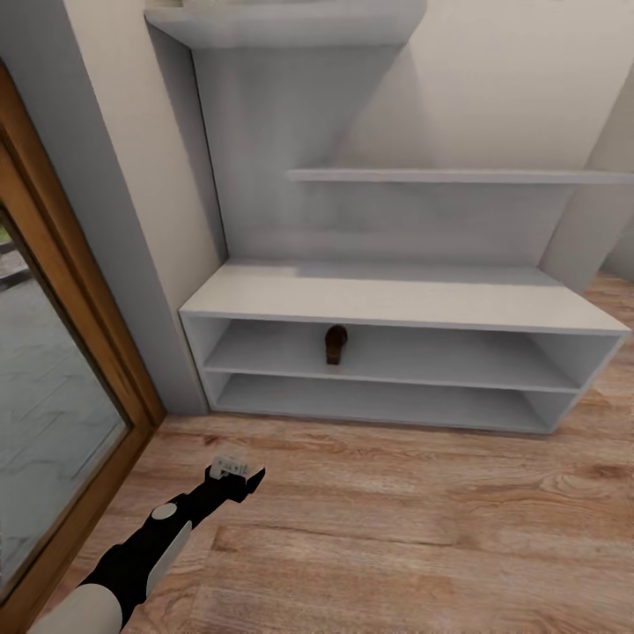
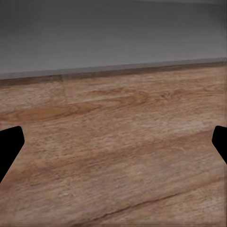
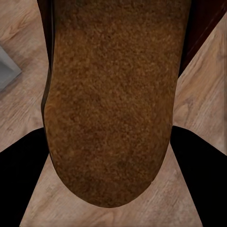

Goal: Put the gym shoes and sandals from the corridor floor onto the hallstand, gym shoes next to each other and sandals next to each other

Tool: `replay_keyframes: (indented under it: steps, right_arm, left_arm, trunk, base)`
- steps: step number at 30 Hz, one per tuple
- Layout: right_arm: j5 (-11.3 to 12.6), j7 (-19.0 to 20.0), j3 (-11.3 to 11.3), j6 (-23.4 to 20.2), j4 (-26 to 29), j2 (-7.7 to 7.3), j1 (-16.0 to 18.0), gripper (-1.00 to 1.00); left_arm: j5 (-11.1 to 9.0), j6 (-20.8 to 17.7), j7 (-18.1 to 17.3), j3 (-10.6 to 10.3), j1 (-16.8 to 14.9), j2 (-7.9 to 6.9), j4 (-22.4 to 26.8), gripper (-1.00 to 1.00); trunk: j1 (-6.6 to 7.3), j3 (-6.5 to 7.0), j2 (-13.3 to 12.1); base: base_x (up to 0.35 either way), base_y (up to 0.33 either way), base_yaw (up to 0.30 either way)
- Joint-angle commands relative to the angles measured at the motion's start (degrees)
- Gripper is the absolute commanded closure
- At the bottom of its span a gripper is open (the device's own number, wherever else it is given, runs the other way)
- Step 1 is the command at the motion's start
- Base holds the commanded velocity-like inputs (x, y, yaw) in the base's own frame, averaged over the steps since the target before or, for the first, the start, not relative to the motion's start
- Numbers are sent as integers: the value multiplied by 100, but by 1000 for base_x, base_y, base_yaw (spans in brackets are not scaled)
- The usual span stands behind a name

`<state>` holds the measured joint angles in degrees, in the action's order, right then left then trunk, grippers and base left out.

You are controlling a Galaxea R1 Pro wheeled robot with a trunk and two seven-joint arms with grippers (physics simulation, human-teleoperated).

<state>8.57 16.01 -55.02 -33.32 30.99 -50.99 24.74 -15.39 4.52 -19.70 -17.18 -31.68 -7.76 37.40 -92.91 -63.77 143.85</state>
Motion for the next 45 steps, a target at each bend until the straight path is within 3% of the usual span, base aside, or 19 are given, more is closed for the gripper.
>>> replay_keyframes:
  steps: [1,14,24,45]
  right_arm:
    - [21,13,-27,-40,4,1,7,100]
    - [21,15,-27,-43,4,1,10,100]
    - [21,15,-20,-43,4,1,8,100]
    - [13,16,5,-40,12,1,7,100]
  left_arm:
    - [-42,22,2,-32,-5,-7,-5,-100]
    - [-43,21,-6,-31,-5,-7,-5,-100]
    - [-35,22,-1,-31,-5,-7,-5,-100]
    - [-39,18,-67,-34,-5,-1,32,-100]
  trunk:
    - [2,-5,2]
    - [2,-5,2]
    - [2,-5,2]
    - [2,-5,2]
  base:
    - [-78,1,0]
    - [-197,168,-4]
    - [-19,35,-155]
    - [12,19,-6]
